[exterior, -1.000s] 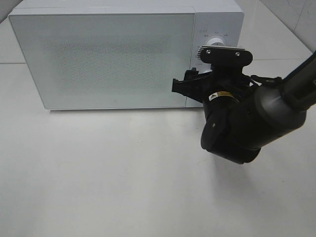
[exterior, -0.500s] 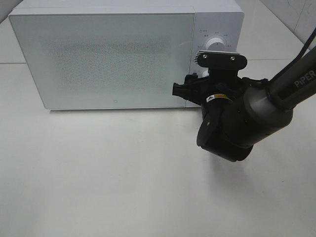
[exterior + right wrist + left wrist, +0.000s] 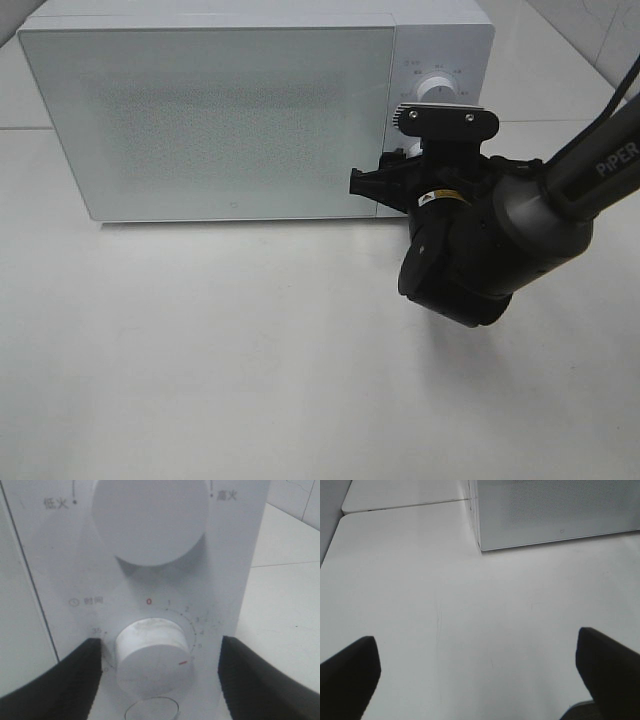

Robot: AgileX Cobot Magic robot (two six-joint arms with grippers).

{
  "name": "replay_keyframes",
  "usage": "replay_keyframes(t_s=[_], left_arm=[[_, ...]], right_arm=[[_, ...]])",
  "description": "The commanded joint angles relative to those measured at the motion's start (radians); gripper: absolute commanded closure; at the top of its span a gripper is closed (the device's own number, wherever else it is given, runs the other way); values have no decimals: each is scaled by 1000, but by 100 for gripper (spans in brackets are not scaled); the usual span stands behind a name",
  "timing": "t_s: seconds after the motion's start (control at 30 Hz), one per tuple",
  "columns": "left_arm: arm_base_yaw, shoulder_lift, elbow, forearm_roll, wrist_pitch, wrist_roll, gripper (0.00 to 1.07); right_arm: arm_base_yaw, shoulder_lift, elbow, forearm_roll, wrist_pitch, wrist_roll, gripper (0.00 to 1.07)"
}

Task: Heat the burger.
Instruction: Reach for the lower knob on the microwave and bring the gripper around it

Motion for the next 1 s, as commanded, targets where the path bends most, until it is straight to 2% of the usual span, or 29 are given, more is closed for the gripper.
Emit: replay_keyframes(t_s=[0.03, 0.07, 0.13, 0.17, 0.2, 0.23, 0.27, 0.3, 0.33, 0.4, 1.0], left_arm=[[1, -16, 3, -10, -10, -5, 6], [1, -16, 3, -10, -10, -5, 6], [1, -16, 3, -10, -10, -5, 6], [1, -16, 3, -10, -10, -5, 6], [1, -16, 3, -10, -10, -5, 6], [1, -16, 3, -10, -10, -5, 6], [1, -16, 3, -10, -10, -5, 6], [1, -16, 3, -10, -10, -5, 6], [1, -16, 3, -10, -10, -5, 6], [1, -16, 3, -10, -10, -5, 6], [1, -16, 3, -10, -10, -5, 6]], right_arm=[[-6, -3, -14, 3, -197, -17, 50], [-6, -3, -14, 3, -197, -17, 50], [-6, -3, -14, 3, -196, -25, 71], [-6, -3, -14, 3, -196, -25, 71], [-6, -3, -14, 3, -193, -25, 78], [-6, -3, -14, 3, -193, -25, 78], [-6, -3, -14, 3, -188, -25, 89], [-6, -3, -14, 3, -183, -25, 94], [-6, -3, -14, 3, -183, -25, 94], [-6, -3, -14, 3, -176, -39, 106], [-6, -3, -14, -8, -159, -33, 107]])
